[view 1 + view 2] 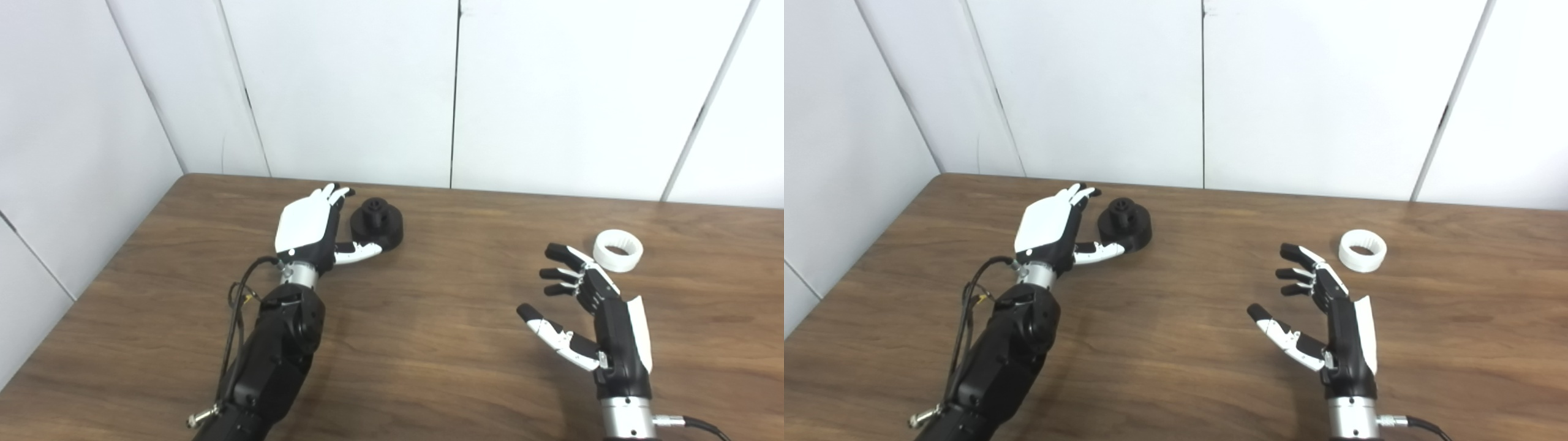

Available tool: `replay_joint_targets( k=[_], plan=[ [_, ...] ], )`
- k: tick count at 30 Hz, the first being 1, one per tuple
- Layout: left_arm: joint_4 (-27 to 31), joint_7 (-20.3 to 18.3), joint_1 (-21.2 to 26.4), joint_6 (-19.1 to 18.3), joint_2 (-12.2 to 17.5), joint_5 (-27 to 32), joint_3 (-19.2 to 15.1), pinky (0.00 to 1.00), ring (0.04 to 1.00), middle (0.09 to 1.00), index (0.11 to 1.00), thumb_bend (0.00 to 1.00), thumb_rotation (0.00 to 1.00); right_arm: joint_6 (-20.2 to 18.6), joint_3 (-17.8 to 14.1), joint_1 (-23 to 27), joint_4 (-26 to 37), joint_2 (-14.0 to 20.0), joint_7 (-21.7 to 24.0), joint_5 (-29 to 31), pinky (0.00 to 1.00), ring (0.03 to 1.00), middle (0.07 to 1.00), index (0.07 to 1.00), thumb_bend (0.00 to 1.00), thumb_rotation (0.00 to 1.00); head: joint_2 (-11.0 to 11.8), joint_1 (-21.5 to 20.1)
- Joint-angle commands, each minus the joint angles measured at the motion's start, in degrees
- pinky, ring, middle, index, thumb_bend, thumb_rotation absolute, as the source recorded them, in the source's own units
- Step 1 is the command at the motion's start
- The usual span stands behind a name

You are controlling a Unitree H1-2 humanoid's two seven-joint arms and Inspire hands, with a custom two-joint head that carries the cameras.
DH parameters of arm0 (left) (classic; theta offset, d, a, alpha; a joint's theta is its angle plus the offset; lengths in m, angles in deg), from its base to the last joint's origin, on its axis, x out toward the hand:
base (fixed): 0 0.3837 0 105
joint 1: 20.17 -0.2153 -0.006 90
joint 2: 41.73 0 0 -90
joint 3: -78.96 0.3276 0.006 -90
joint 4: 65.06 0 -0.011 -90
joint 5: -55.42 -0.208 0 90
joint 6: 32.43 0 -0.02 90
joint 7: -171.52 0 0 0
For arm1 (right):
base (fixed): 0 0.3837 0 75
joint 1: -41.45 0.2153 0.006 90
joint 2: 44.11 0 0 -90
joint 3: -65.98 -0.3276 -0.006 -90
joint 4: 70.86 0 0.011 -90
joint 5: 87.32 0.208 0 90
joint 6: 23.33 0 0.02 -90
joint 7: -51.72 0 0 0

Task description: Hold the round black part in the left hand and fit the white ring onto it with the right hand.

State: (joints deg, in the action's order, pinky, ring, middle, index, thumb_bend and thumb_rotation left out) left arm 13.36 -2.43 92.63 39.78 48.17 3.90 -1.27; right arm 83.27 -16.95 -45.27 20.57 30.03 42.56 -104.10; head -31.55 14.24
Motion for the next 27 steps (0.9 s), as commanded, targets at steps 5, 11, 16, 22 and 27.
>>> replay_joint_targets(
  k=[5,11,16,22,27],
  plan=[
    [-4.3,1.7,5.1,-1.0,1.6,0.1,0.7,0.82,0.948,0.958,0.867,0.84,0.61,0.6,-1.0,-2.0,-2.6,1.4,0.3,0.1,0.57,0.681,0.781,0.767,0.67,0.18,0.0,-0.3],
    [-8.5,2.3,7.3,-0.2,1.6,2.3,1.0,0.84,0.951,0.959,0.873,0.85,0.63,0.4,-1.1,-2.1,-2.2,1.4,0.3,-0.2,0.57,0.682,0.780,0.766,0.67,0.18,0.0,-0.5],
    [-10.8,2.3,8.9,-0.1,1.2,4.3,1.3,0.84,0.944,0.958,0.871,0.87,0.65,0.9,-1.1,-2.1,-2.3,1.5,0.2,-0.2,0.58,0.683,0.778,0.765,0.67,0.18,0.2,-0.7],
    [-14.7,3.4,11.0,0.5,1.3,5.5,2.5,0.83,0.938,0.954,0.868,0.88,0.66,0.7,-1.1,-2.3,-1.9,1.6,0.3,-0.2,0.57,0.679,0.775,0.766,0.67,0.20,0.2,-0.8],
    [-16.5,3.6,12.2,0.6,1.4,6.0,3.5,0.84,0.944,0.963,0.875,0.87,0.67,1.0,-1.1,-2.4,-1.9,1.6,0.4,-0.1,0.57,0.674,0.772,0.765,0.67,0.19,0.1,-1.0]
  ],
)
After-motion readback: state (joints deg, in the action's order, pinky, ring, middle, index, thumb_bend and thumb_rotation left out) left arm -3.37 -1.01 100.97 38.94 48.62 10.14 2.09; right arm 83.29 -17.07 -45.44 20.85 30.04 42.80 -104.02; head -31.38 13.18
